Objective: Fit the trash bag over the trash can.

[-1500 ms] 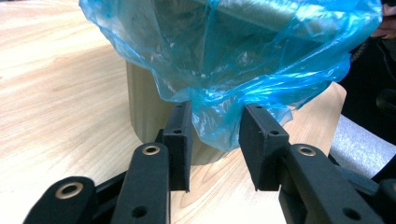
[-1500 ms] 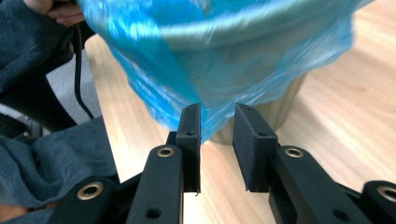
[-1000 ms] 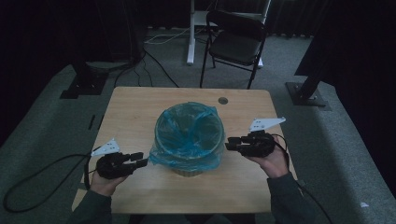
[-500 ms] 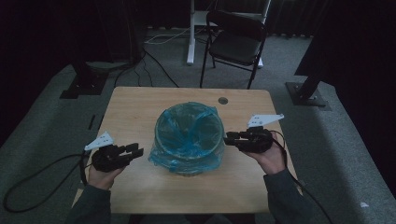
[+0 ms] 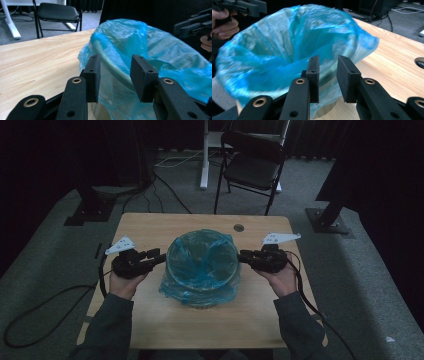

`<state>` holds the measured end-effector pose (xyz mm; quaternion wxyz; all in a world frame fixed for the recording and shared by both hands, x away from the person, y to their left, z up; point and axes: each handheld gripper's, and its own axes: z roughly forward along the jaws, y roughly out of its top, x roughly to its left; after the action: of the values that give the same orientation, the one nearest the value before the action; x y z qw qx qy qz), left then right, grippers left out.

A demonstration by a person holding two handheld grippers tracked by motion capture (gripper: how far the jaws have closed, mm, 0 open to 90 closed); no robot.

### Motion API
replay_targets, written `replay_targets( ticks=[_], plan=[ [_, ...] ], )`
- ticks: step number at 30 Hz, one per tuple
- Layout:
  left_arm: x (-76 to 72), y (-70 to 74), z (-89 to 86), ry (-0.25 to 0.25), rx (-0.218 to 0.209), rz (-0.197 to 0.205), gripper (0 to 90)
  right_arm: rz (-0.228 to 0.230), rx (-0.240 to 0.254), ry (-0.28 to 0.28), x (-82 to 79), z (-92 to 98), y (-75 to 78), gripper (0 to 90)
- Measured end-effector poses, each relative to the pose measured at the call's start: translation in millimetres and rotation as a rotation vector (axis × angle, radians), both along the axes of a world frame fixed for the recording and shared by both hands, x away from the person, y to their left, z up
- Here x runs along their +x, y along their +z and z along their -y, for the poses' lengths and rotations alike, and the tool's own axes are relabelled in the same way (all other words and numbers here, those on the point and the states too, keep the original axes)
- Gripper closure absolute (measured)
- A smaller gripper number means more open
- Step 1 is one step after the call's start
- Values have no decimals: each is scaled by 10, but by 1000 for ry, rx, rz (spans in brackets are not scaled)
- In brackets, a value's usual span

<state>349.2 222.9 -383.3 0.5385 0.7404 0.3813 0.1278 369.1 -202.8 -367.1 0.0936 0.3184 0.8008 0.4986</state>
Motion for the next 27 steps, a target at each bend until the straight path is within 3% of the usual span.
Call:
replay_targets(
  ticks=[7,15,21,24,27],
  plan=[
    [146,-26,66,15,-9,-22,636,-8,12,-29,170,-24,-24,814],
    [271,-37,136,19,-11,-37,691,-10,14,-45,315,-123,-11,770],
    [322,-51,181,12,-12,-42,715,-40,18,-44,412,-132,-54,754],
    [335,-47,198,18,-6,-38,740,-48,27,-30,428,-137,-57,798],
    [358,-45,184,23,-27,-35,774,-54,47,-35,440,-117,-43,861]
  ],
)
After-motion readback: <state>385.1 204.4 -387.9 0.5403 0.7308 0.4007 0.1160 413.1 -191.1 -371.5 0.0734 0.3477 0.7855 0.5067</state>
